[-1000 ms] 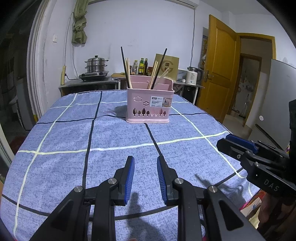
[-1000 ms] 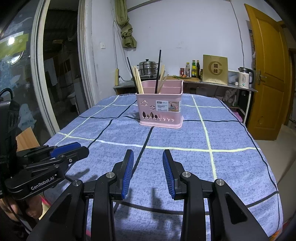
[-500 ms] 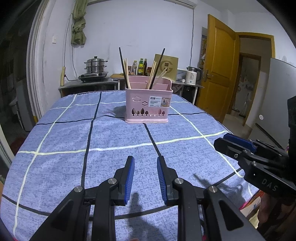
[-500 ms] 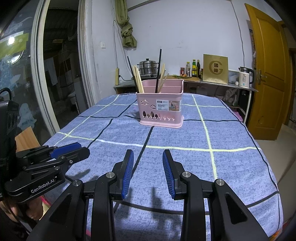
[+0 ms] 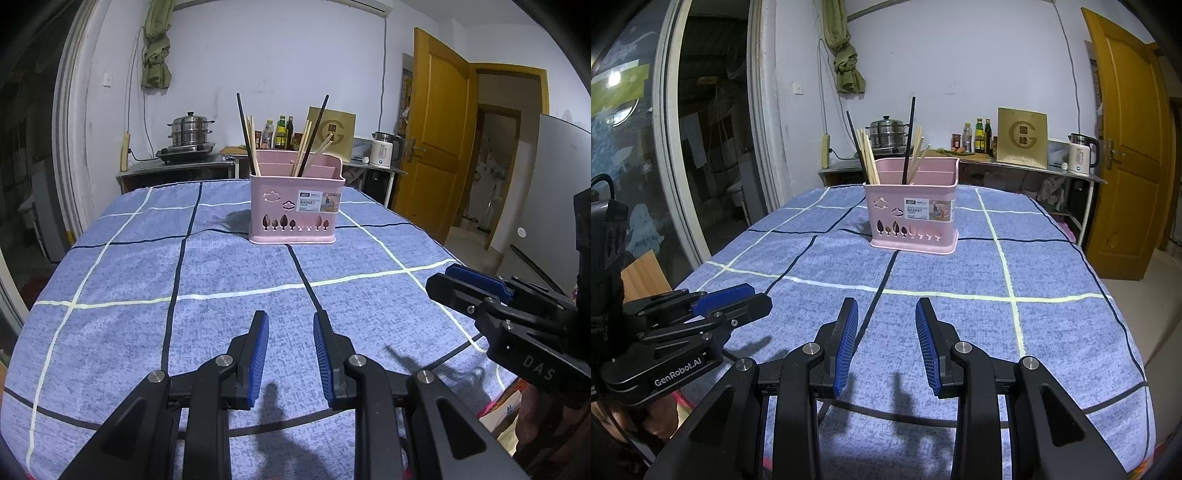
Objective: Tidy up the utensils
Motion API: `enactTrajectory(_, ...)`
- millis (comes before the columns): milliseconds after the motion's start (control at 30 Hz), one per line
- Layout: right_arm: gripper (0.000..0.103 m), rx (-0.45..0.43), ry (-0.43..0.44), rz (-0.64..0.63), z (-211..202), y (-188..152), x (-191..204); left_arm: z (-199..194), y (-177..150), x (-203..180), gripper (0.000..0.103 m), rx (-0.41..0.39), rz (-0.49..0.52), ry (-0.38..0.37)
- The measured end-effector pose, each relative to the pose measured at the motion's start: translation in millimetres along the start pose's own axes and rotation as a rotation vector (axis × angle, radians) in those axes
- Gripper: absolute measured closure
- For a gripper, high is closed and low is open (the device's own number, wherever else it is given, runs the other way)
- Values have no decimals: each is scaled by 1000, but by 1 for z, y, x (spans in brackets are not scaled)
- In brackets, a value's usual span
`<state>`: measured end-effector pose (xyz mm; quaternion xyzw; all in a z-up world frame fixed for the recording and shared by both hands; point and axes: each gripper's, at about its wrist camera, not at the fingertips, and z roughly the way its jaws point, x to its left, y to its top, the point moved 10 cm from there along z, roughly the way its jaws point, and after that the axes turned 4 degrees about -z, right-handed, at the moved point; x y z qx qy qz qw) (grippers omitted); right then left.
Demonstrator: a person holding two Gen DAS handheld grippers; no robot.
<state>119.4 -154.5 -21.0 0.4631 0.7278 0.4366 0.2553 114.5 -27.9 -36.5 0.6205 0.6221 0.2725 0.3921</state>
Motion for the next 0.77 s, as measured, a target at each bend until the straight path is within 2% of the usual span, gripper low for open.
enactTrajectory(200,70,2,0,1,1,-1,-1,2,-1,-3,78,4,-3,-12)
enactTrajectory(333,70,4,1,0,2,-2,-1,1,-2,-6,78,2,23,5)
enactTrajectory(767,70,5,3,-1,3,-2,-1,2,-1,-2,78,1,7,16)
